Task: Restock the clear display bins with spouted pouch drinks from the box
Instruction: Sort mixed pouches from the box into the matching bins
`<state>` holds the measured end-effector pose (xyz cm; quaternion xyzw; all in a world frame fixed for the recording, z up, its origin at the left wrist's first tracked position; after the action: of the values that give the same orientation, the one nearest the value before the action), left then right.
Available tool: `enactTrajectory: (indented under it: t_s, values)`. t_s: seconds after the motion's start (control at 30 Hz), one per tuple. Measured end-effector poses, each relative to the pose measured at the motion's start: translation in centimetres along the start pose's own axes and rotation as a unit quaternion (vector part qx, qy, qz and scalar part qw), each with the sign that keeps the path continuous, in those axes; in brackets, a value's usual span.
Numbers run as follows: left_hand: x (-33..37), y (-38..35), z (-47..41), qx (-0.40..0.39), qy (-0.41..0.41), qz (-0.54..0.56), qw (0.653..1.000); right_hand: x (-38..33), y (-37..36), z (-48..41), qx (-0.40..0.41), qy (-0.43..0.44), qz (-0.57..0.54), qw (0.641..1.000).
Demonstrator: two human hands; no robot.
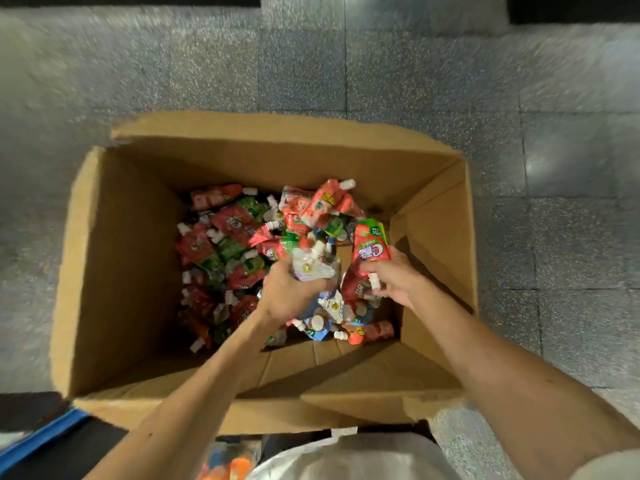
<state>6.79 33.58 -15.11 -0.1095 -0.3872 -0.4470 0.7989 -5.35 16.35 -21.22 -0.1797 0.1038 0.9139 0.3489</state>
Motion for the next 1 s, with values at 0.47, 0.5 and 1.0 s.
enactTrajectory:
  t_s: [0.47, 0.5, 1.0]
  values:
    - [7.8, 7.8, 17.0, 0.083, -0.098, 0.293, 0.947, -8.4, -6.1, 19.0, -0.197, 0.139, -0.032, 0.970]
    - [8.2, 7.9, 18.4, 0.090, -0.113, 0.314, 0.938, -9.1, -6.8, 20.4, -0.218, 0.146, -0.031, 0.965]
    - [2.6, 4.3, 43.2, 0.376, -0.275, 0.518, 0.718, -2.5, -14.1, 41.4, -0.544, 0.166, 0.080, 0.818]
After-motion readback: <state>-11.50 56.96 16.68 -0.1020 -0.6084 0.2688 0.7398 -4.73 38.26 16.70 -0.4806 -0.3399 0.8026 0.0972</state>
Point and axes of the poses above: each hand's wrist, its own z-axis away from the middle knuckle, its own y-axis out of the back of the hand, x = y × z, the point moved 4 cm from there along -z, towards the middle knuckle, and after that the axes turned 1 degree about -x, right-handed, at the moved point
